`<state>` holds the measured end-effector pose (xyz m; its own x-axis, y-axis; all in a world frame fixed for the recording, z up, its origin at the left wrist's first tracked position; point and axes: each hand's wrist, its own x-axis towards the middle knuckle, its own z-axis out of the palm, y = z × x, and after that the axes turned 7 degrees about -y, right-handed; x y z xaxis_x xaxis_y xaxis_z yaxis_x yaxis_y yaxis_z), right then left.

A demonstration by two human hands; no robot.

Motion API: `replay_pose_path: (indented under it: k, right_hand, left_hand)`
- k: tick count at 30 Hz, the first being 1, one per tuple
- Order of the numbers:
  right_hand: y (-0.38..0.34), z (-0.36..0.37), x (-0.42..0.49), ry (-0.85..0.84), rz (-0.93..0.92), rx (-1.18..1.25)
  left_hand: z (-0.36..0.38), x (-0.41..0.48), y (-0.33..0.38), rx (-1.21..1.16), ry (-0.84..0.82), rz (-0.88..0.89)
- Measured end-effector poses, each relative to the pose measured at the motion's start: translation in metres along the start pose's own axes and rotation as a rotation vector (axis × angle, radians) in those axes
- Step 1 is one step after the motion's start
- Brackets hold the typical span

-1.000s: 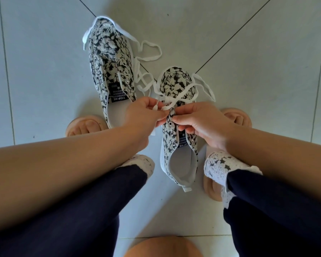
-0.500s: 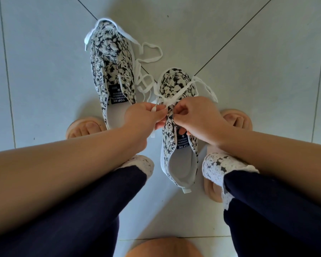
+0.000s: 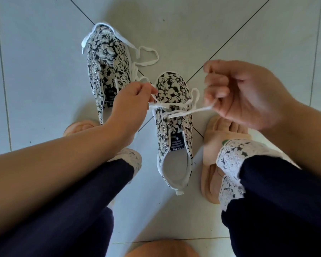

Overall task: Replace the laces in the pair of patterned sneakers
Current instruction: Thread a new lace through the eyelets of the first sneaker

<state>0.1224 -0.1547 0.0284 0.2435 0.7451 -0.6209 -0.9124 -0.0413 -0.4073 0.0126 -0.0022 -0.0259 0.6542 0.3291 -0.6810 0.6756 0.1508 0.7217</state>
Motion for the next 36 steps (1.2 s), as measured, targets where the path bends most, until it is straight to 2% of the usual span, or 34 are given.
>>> replay_pose_path:
  k: [2, 3, 4, 5, 6, 7, 8, 10, 15, 17, 20, 22, 24, 25, 26, 27, 29, 30, 31, 33, 36]
  right_hand:
    - [0.002, 0.003, -0.006, -0.091, 0.262, -0.093]
    - [0.007, 0.002, -0.008, -0.091, 0.402, -0.235]
    - [0.016, -0.002, -0.01, -0.067, 0.508, -0.483]
    - [0.026, -0.008, -0.01, -0.018, 0.561, -0.867]
    - [0.036, -0.015, -0.008, 0.058, 0.513, -1.278]
    - [0.044, -0.019, -0.005, 0.13, 0.37, -1.598]
    - [0.049, -0.022, -0.002, 0.184, 0.207, -1.744]
    - [0.052, -0.02, 0.005, 0.21, 0.062, -1.703]
    - [0.072, -0.018, 0.029, 0.204, -0.002, -1.932]
    - [0.073, -0.019, 0.031, 0.188, -0.042, -1.911]
    - [0.052, -0.015, 0.018, 0.14, -0.111, -1.608]
    - [0.031, -0.011, 0.001, 0.055, -0.122, -1.182]
    - [0.015, -0.009, -0.014, -0.115, -0.007, -0.724]
    - [0.012, -0.009, -0.019, -0.149, 0.065, -0.632]
    - [0.012, -0.01, -0.019, -0.116, 0.136, -0.666]
    - [0.015, -0.016, -0.017, -0.013, 0.205, -0.793]
    - [0.024, -0.03, -0.009, 0.242, 0.339, -1.359]
    - [0.027, -0.036, -0.006, 0.307, 0.421, -1.693]
    - [0.031, -0.039, -0.005, 0.314, 0.442, -1.896]
    - [0.038, -0.04, -0.005, 0.124, 0.483, -1.952]
    - [0.05, -0.03, -0.007, -0.14, 0.437, -1.975]
  left_hand:
    - [0.0, 0.0, -0.001, 0.021, -0.02, 0.006]
    - [0.0, -0.001, -0.001, 0.052, -0.043, 0.009]
    - [0.0, -0.002, -0.002, 0.083, -0.074, 0.011]
    - [0.001, -0.003, -0.004, 0.11, -0.105, 0.011]
    - [0.002, -0.005, -0.006, 0.142, -0.132, 0.008]
    - [0.003, -0.007, -0.008, 0.174, -0.152, 0.003]
    - [0.004, -0.008, -0.01, 0.199, -0.173, -0.002]
    - [0.007, -0.009, -0.014, 0.241, -0.205, -0.002]
    - [0.011, -0.009, -0.022, 0.378, -0.227, 0.017]
    - [0.012, -0.01, -0.025, 0.44, -0.234, 0.04]
    - [0.013, -0.01, -0.027, 0.469, -0.235, 0.053]
    - [0.012, -0.009, -0.027, 0.451, -0.228, 0.041]
    - [0.012, -0.008, -0.028, 0.444, -0.221, 0.029]
    - [0.012, -0.009, -0.028, 0.44, -0.219, 0.021]
    - [0.012, -0.008, -0.027, 0.432, -0.213, 0.015]
    - [0.012, -0.008, -0.027, 0.425, -0.203, 0.01]
    - [0.011, -0.007, -0.027, 0.411, -0.185, 0.003]
    - [0.011, -0.007, -0.026, 0.394, -0.173, 0.003]
    - [0.01, -0.007, -0.025, 0.374, -0.154, 0.007]
    - [0.008, -0.006, -0.018, 0.333, -0.096, 0.027]
    - [0.006, -0.005, -0.002, 0.17, -0.035, 0.098]
